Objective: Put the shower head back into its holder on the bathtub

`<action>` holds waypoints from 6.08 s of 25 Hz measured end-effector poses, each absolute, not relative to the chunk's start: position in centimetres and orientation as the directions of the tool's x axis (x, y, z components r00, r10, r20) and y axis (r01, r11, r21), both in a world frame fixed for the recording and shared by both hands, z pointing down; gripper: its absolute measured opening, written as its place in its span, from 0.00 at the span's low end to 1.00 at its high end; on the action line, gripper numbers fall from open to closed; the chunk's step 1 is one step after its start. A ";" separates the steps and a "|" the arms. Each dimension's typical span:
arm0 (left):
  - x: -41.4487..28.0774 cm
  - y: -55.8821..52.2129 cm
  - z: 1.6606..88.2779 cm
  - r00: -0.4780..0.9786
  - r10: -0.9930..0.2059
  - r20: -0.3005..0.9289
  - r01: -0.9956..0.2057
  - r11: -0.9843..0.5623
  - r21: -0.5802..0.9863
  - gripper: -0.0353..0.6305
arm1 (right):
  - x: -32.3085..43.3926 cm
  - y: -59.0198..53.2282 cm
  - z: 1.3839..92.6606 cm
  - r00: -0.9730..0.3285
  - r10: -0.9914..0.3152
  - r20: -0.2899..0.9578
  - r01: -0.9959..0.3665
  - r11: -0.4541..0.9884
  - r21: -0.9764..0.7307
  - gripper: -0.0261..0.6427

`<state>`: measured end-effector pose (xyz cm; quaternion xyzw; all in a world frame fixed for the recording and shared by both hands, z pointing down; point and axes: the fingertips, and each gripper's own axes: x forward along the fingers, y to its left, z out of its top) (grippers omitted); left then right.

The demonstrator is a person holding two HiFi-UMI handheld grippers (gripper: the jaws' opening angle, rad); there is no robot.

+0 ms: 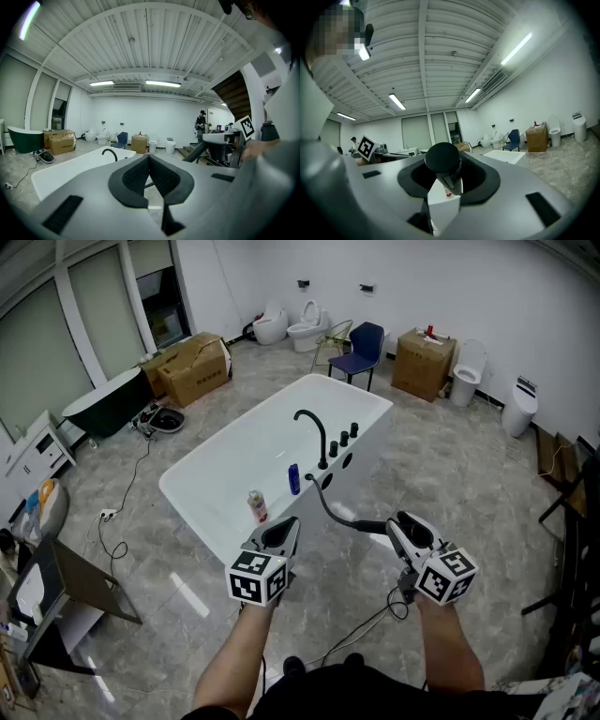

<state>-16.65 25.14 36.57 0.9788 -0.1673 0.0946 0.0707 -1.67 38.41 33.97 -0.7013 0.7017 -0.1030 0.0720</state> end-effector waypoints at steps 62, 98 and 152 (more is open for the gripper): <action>-0.5 12.3 41.5 0.943 -0.225 0.244 -0.276 -0.940 0.200 0.08 | 13.2 23.6 35.3 0.000 -0.997 0.072 -0.944 -0.023 -0.330 0.24; 15.2 -0.6 46.4 0.885 -0.288 0.367 -0.388 -0.891 0.236 0.08 | 29.1 3.0 37.3 -0.232 -0.969 0.088 -0.919 0.189 -0.345 0.23; 1.7 -19.9 41.8 0.743 -0.605 0.286 -0.664 -0.722 0.197 0.08 | 16.1 -22.8 28.9 -0.577 -0.816 -0.030 -0.781 0.562 -0.273 0.23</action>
